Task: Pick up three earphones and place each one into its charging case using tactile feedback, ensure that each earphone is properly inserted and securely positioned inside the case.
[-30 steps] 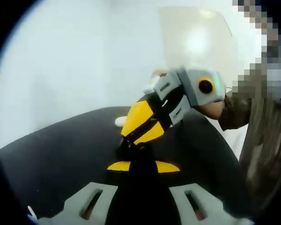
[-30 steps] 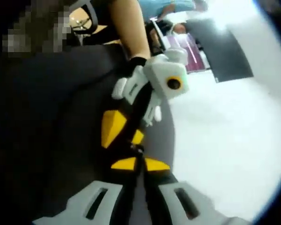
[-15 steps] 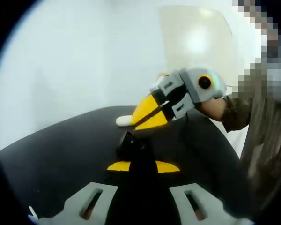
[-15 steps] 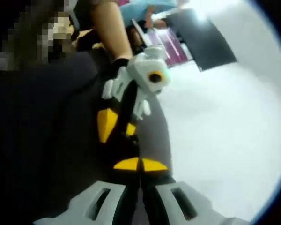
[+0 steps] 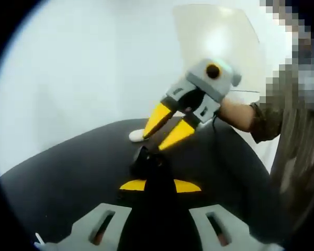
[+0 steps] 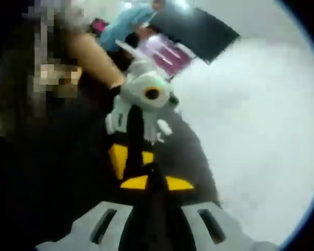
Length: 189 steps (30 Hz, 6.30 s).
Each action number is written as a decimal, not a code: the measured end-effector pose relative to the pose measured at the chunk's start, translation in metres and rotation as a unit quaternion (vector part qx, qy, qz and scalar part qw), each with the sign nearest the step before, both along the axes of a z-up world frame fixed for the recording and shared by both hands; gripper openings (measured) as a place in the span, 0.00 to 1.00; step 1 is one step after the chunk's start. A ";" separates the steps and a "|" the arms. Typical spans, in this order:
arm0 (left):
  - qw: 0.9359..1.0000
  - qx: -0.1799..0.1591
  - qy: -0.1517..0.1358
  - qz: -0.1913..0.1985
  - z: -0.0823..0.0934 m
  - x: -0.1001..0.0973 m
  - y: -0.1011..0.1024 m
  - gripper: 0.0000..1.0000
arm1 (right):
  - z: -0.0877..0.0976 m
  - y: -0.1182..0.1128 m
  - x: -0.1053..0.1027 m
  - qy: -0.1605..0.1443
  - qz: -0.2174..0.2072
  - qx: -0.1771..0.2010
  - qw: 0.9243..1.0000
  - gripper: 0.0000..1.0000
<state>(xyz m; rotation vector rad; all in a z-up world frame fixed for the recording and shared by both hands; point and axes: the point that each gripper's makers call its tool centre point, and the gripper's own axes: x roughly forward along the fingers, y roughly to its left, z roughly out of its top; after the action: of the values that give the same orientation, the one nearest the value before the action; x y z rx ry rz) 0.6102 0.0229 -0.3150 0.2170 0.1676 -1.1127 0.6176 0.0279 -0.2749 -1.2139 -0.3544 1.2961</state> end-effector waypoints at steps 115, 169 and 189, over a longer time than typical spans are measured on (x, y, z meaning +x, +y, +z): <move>1.000 0.001 0.016 0.012 -0.003 0.008 0.004 0.14 | -0.024 -0.057 0.036 0.187 -0.211 0.090 0.955 0.06; 1.000 0.002 0.015 0.010 -0.004 0.007 0.005 0.14 | -0.054 -0.051 0.029 0.475 -0.315 -0.135 0.811 0.14; 1.000 0.004 0.011 0.010 -0.003 0.007 0.004 0.14 | -0.013 -0.075 0.054 0.452 -0.286 -0.013 0.845 0.11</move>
<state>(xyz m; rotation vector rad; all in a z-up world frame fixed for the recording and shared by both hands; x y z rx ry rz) 0.6176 0.0268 -0.3178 0.2101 0.1941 -1.0950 0.6718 -0.0474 -0.2884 -0.5311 0.6727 1.1811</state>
